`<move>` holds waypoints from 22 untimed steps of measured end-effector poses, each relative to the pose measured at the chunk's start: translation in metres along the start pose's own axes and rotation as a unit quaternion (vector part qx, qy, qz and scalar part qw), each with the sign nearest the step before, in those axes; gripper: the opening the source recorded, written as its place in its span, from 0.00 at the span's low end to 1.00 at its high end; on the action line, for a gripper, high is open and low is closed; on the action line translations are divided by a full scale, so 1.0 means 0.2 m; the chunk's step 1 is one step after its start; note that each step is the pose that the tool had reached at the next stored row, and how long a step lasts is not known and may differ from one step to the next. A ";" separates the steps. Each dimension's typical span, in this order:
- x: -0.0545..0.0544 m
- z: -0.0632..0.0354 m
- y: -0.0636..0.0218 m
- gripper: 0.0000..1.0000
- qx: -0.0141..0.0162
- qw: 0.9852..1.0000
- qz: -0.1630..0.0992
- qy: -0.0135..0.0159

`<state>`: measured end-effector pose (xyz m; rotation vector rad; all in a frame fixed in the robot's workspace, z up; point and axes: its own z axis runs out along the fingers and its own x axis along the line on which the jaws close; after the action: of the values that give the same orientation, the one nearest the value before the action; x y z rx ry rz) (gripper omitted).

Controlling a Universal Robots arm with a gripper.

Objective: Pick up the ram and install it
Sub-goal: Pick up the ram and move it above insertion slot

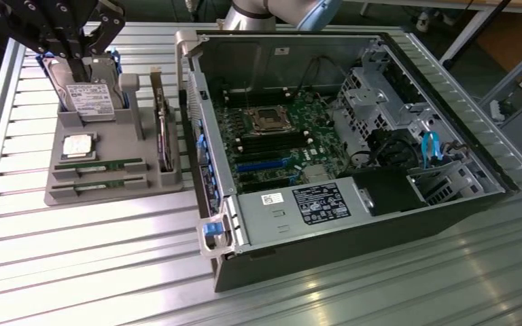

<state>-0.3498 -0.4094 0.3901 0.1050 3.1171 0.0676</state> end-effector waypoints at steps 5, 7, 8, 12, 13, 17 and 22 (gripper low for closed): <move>0.00 0.000 0.000 0.09 -0.001 1.000 -0.023 0.001; 0.00 0.000 0.000 0.09 -0.001 0.999 -0.036 0.002; 0.00 0.000 0.000 0.09 -0.001 0.999 -0.043 0.002; 0.00 0.000 0.000 0.09 -0.002 0.994 -0.107 0.005; 0.00 0.000 0.000 0.09 -0.002 0.993 -0.118 0.005; 0.00 0.000 0.000 0.09 -0.004 0.981 -0.192 0.008; 0.00 0.001 0.000 0.09 -0.006 0.954 -0.301 0.013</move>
<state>-0.3498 -0.4094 0.3900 -0.8430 3.0172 0.0745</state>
